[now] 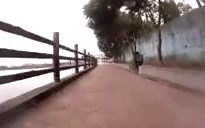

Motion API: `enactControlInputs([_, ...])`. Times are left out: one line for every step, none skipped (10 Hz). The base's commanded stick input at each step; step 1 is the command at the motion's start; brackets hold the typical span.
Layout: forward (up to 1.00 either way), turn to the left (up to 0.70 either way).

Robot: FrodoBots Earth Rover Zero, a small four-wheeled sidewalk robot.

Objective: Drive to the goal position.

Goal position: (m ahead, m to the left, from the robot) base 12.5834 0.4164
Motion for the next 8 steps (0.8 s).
enactControlInputs([1.00, 0.00])
enactControlInputs([1.00, 0.00])
enactControlInputs([1.00, 0.08])
enactControlInputs([1.00, 0.32])
enactControlInputs([1.00, 0.16])
enactControlInputs([1.00, 0.00])
enactControlInputs([1.00, 0.00])
enactControlInputs([1.00, 0.00])
